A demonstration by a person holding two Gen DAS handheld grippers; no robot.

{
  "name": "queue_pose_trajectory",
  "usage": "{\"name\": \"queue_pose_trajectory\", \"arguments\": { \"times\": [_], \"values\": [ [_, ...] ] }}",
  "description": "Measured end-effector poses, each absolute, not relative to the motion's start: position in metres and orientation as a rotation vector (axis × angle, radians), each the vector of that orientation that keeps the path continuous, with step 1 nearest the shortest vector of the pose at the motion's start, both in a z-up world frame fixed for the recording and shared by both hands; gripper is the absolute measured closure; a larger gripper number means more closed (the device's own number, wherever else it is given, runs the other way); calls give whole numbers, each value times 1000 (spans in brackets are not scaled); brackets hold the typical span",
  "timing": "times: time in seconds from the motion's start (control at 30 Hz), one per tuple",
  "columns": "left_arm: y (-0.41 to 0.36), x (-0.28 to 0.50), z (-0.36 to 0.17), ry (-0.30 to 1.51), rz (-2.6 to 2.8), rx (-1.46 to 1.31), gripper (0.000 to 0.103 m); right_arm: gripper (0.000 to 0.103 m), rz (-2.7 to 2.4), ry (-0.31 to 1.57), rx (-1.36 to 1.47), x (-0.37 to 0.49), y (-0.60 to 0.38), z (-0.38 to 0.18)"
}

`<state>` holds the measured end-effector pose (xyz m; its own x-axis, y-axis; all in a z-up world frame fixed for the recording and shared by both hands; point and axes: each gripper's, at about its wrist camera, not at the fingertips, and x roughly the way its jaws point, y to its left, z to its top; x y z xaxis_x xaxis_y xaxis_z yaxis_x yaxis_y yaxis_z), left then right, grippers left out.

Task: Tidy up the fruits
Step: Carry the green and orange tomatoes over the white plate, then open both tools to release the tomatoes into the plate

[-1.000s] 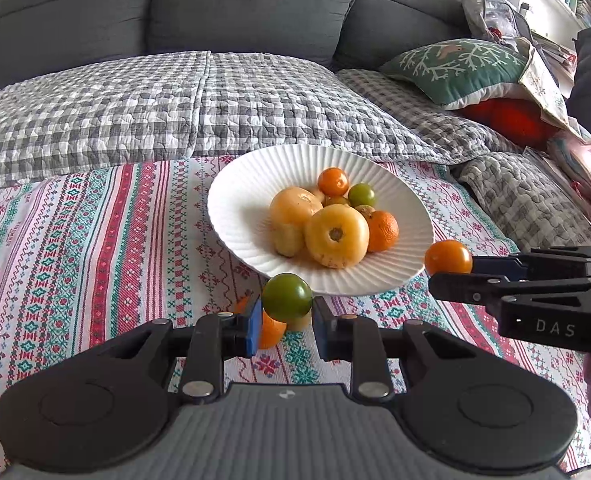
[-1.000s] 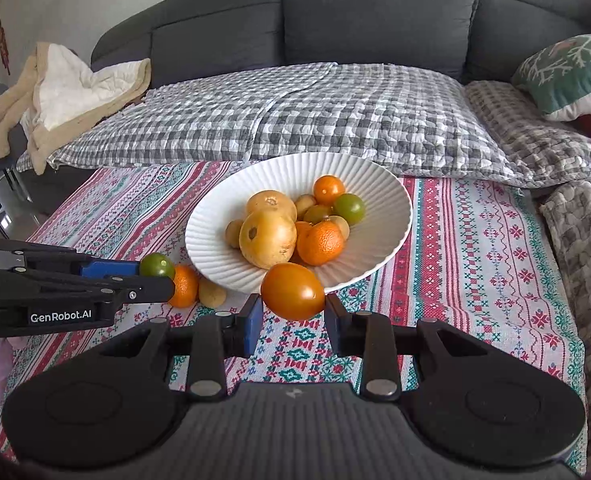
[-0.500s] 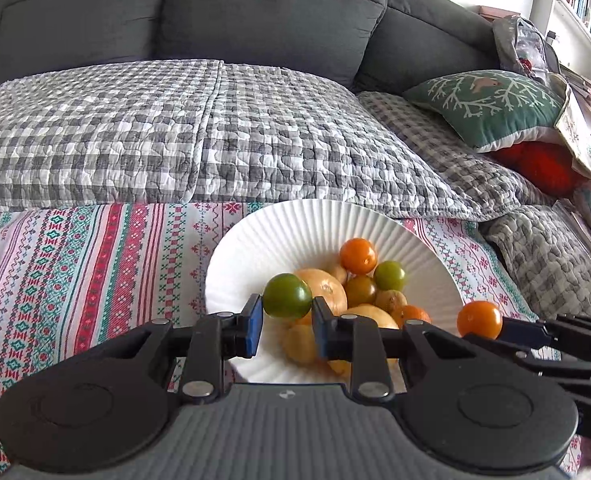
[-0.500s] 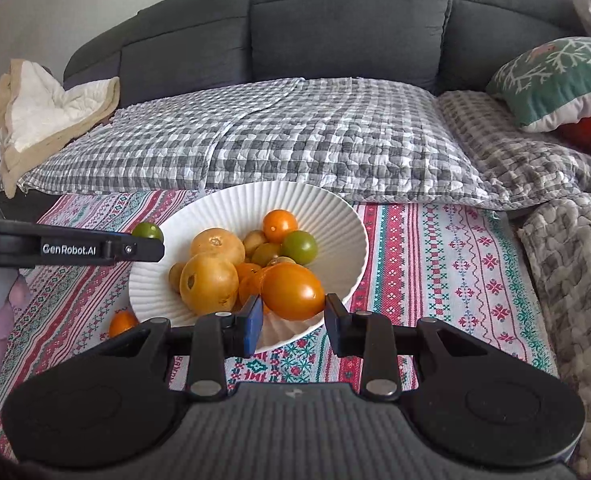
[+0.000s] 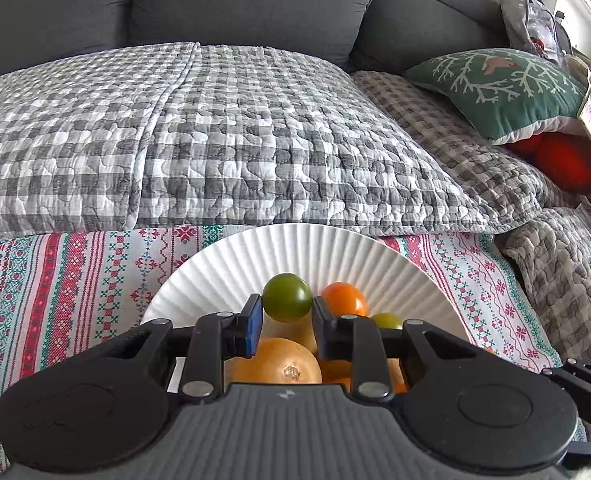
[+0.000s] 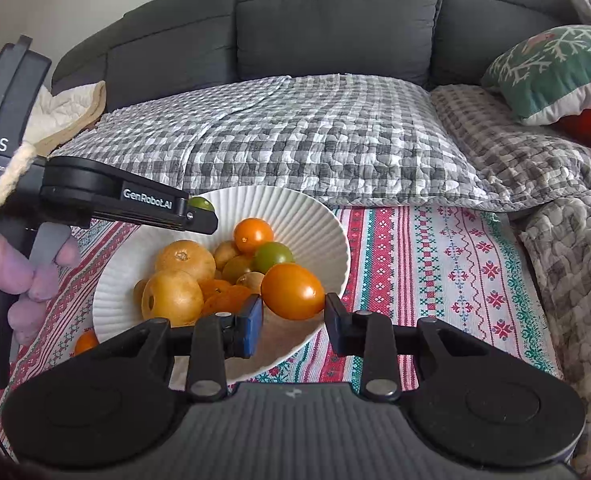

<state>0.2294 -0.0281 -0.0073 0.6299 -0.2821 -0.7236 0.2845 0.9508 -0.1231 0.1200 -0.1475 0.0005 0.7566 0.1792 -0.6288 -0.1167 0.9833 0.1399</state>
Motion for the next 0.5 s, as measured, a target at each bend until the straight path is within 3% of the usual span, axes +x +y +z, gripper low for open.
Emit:
{"name": "queue_pose_trajectory", "arguments": {
  "times": [0.5],
  "values": [
    [-35, 230, -14, 837, -323, 24, 75, 71, 181, 689, 103, 125, -145, 1]
  ]
}}
